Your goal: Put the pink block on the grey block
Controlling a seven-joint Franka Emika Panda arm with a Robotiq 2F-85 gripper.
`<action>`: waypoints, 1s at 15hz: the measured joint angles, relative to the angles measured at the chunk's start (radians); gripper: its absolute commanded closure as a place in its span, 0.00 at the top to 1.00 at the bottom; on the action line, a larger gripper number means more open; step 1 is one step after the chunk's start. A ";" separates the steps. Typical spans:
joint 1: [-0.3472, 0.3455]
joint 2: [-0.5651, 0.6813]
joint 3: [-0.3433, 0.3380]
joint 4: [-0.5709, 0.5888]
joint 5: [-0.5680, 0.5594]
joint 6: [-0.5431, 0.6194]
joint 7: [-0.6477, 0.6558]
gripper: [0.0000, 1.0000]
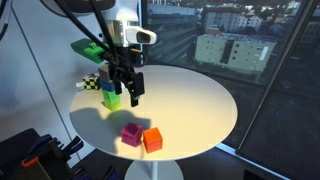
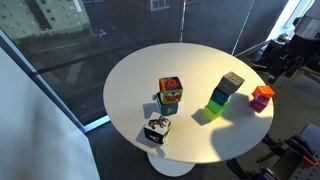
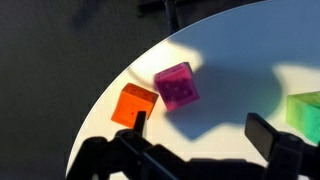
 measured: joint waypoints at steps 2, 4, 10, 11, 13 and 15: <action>-0.006 0.031 -0.003 -0.007 -0.002 0.018 -0.002 1.00; -0.011 0.064 -0.006 -0.013 -0.007 0.031 -0.011 1.00; -0.013 0.142 -0.021 -0.017 -0.033 0.034 -0.092 1.00; -0.014 0.149 -0.023 -0.017 -0.042 0.034 -0.102 1.00; -0.016 0.160 -0.027 -0.017 -0.060 0.034 -0.116 1.00; -0.016 0.170 -0.031 -0.017 -0.072 0.034 -0.122 1.00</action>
